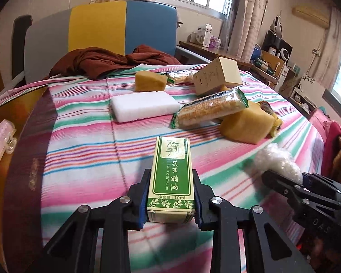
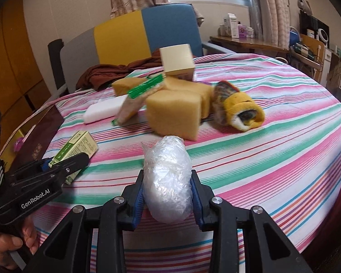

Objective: Organize objects
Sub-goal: 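Grasp the green essential-oil box upright with the left tool, then carry the green box with the left tool into the tray while the right tool releases the bundle there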

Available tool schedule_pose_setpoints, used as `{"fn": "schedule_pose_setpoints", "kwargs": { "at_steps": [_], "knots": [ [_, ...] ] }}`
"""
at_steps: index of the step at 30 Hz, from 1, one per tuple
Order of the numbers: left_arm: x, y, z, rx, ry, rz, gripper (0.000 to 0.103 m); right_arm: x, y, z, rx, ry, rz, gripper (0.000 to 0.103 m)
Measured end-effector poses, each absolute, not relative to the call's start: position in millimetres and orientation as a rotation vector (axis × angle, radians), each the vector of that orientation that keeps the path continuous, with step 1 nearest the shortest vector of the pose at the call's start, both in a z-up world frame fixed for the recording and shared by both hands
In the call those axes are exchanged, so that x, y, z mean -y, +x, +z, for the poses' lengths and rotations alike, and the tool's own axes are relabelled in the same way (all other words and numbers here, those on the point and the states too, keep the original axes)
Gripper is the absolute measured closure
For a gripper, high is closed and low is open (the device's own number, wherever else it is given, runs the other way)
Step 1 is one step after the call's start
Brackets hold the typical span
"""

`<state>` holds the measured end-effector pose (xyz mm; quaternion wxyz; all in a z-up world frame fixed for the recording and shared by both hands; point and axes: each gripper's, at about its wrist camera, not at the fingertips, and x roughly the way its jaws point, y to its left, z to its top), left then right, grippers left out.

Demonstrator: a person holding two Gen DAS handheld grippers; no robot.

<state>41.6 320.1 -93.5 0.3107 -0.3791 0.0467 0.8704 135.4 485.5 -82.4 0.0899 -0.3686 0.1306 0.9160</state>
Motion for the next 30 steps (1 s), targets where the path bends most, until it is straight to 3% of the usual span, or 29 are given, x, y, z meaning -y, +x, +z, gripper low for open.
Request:
{"fn": "schedule_pose_setpoints", "kwargs": {
  "at_steps": [20,30],
  "knots": [
    [-180.0,57.1,-30.8,0.132,-0.927,2.396,0.071,-375.7,100.4,-21.8,-0.388,-1.049,2.994,0.068],
    [-92.2,27.7,-35.9,0.212,-1.021,2.531,0.071,-289.2,64.4,-3.0,-0.301,-1.154,3.148,0.068]
  ]
}}
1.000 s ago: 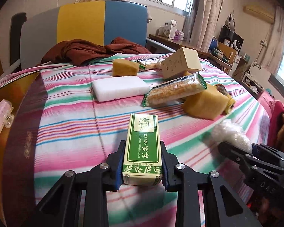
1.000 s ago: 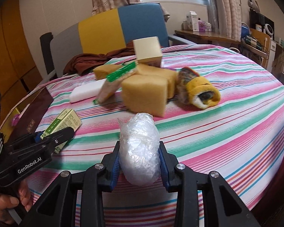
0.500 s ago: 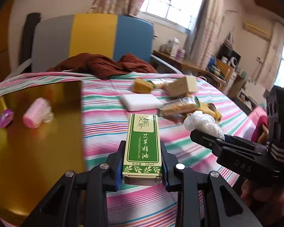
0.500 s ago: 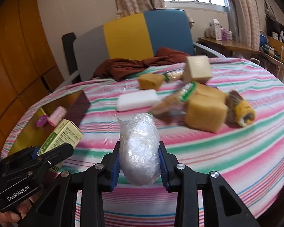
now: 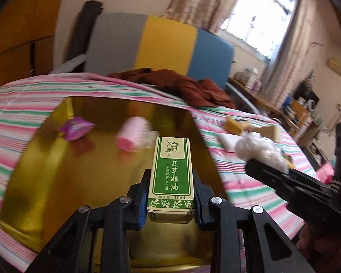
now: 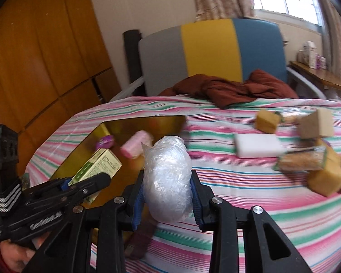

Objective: Organize objects
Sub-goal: 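Carry the green box with the left tool into the tray while the right tool releases the bundle there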

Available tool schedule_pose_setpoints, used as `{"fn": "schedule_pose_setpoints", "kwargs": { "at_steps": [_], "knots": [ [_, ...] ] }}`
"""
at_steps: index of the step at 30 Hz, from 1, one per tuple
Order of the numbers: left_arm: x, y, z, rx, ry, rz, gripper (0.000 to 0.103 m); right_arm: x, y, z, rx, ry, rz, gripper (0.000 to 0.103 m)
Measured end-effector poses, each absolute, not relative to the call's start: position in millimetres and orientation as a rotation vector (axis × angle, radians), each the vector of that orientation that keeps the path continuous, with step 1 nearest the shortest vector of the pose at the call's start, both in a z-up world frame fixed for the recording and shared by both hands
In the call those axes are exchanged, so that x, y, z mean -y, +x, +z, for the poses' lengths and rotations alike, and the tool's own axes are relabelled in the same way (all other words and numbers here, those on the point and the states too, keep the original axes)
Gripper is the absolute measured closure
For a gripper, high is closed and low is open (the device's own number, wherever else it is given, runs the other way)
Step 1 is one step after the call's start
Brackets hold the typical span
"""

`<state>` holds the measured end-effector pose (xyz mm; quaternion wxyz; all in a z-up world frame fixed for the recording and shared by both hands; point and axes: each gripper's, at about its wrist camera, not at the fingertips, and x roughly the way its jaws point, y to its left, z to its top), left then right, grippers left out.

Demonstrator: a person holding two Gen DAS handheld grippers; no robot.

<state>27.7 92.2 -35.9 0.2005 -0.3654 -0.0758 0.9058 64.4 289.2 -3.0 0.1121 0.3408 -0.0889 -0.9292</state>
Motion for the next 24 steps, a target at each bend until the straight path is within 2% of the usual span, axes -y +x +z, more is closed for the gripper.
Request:
{"fn": "schedule_pose_setpoints", "kwargs": {
  "at_steps": [10,17,19,20,21,23,24],
  "knots": [
    [-36.6,-30.1,-58.0,0.134,-1.276,2.609,0.071,-211.3,0.2,-21.8,0.184,1.274,-2.514,0.067],
    [-15.3,-50.2,-61.9,0.164,-1.324,2.631,0.071,-196.1,-41.1,-49.2,0.420,1.401,-2.395,0.066],
    [-12.0,-53.2,-61.0,0.175,-1.327,2.647,0.070,-196.5,-48.1,-52.6,0.514,1.380,-2.369,0.060],
    [-10.8,-54.3,-60.3,0.180,-1.329,2.651,0.067,-197.4,-49.9,-53.6,0.559,1.377,-2.363,0.057],
    [-9.4,-54.1,-59.5,0.187,-1.329,2.654,0.058,-201.2,-50.8,-54.0,0.615,1.371,-2.363,0.053],
    [-6.5,-50.9,-55.8,0.213,-1.310,2.675,0.043,-203.8,-50.1,-53.7,0.678,1.357,-2.354,0.052],
    [-4.9,-47.9,-53.5,0.226,-1.293,2.688,0.039,-205.4,-49.8,-52.9,0.702,1.346,-2.345,0.051]
  ]
}}
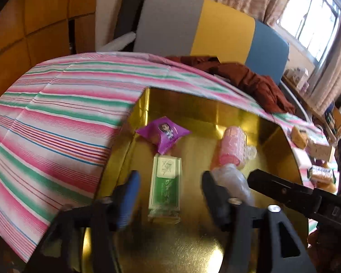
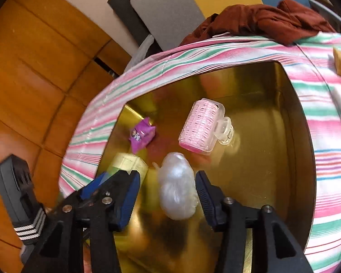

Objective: Organize objects
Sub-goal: 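Carry the green box with the left tool into the tray while the right tool releases the bundle there, then move both open tools from the tray back over the remaining items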

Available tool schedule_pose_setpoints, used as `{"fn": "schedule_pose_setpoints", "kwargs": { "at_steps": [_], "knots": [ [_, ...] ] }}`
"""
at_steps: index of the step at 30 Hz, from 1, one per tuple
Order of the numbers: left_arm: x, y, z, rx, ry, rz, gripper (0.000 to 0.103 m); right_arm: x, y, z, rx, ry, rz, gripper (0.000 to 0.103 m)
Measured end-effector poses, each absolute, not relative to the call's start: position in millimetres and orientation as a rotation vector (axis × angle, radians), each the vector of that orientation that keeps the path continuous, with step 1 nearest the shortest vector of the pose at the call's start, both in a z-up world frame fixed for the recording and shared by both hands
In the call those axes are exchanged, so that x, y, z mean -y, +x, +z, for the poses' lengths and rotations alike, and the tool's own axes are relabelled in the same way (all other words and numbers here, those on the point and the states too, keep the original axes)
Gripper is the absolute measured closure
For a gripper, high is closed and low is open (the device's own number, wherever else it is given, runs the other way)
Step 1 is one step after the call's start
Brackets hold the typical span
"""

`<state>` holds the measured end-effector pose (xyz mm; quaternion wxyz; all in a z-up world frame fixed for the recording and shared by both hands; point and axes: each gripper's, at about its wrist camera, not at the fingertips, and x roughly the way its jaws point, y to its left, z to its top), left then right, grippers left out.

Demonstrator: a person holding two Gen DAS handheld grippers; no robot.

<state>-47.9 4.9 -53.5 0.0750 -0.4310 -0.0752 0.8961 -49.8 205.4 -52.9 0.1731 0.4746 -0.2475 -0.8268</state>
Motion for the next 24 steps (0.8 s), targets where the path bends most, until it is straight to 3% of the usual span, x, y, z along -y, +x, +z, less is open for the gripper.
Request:
{"fn": "schedule_pose_setpoints", "kwargs": {
  "at_steps": [2,6,7,14,19,24],
  "knots": [
    [-1.7,-41.0,-47.5,0.255,-1.256,2.719,0.032,-210.1,-45.9,-50.6,0.724,1.329,-2.343,0.051],
    [7.4,-28.1,-37.7,0.350,-1.197,2.801,0.007,-218.5,-31.8,-39.8,0.677,1.279,-2.374,0.051],
    [9.5,-26.5,-35.4,0.377,-1.186,2.823,0.005,-219.5,-27.6,-36.0,0.651,1.260,-2.388,0.051],
    [9.7,-12.5,-29.8,0.488,-1.162,2.850,0.001,-223.8,-6.1,-16.1,0.441,1.183,-2.473,0.051],
    [-6.1,-5.2,-30.6,0.466,-1.154,2.814,0.001,-229.3,16.4,-4.7,0.241,1.145,-2.551,0.051],
    [-31.6,2.1,-26.7,0.422,-1.134,2.763,0.000,-246.4,31.7,3.3,0.166,1.094,-2.633,0.051]
  ]
}}
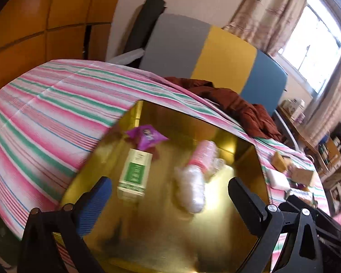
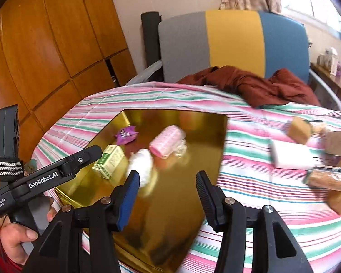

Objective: Organize objects
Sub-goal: 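Move both open tools from the tray back over the remaining items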

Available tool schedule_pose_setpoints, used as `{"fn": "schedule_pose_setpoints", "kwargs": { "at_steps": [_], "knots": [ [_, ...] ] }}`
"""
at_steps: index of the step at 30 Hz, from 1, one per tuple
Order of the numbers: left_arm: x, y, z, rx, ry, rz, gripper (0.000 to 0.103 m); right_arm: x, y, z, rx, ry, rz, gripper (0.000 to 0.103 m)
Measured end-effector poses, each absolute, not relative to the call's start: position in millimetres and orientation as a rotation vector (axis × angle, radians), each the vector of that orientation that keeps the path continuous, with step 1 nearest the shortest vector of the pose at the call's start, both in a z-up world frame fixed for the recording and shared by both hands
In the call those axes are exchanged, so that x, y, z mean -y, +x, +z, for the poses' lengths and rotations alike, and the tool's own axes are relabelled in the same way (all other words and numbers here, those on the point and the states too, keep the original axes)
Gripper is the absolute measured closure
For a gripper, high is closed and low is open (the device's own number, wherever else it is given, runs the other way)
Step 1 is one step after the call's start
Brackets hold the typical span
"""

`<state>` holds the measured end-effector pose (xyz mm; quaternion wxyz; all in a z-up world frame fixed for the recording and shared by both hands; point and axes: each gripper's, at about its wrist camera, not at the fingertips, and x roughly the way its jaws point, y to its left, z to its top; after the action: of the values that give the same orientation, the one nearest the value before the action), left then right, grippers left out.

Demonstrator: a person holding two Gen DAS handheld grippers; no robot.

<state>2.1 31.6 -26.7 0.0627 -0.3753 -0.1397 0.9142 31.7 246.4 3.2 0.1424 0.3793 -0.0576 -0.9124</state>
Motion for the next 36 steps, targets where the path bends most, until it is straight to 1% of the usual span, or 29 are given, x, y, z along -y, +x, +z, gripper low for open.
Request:
{"fn": "schedule_pose_setpoints", "kwargs": {
  "at_steps": [3,8,16,22,24,29,33,36],
  "knots": [
    [-49.2,7.1,-22.6,0.382,-1.109,2.740,0.000,-263.8,39.1,5.6,0.174,1.084,-2.685,0.051],
    [-83.3,16.0,-17.4,0.292,-1.083,2.680,0.000,-295.1,50.4,3.4,0.245,1.093,-2.735,0.051],
    [-132.0,32.7,-14.5,0.226,-1.073,2.568,0.000,-347.0,73.3,-10.8,0.327,1.125,-2.830,0.051],
    [-179.7,51.7,-15.8,0.136,-1.068,2.446,0.000,-411.4,88.5,-35.8,0.448,1.233,-2.969,0.051],
    [-195.6,59.3,-15.6,0.087,-1.057,2.411,0.000,-440.8,89.1,-41.6,0.511,1.280,-3.026,0.051],
    [-213.2,70.8,-18.1,0.048,-1.062,2.372,0.000,-514.4,86.2,-42.1,0.724,1.326,-3.161,0.051],
    [-218.5,72.9,-21.5,0.043,-1.093,2.354,0.000,-548.3,71.1,-41.9,0.781,1.335,-3.215,0.051],
    [-220.3,74.7,-22.2,0.027,-1.095,2.354,0.000,-556.4,61.2,-48.7,0.799,1.361,-3.203,0.051]
  ]
}}
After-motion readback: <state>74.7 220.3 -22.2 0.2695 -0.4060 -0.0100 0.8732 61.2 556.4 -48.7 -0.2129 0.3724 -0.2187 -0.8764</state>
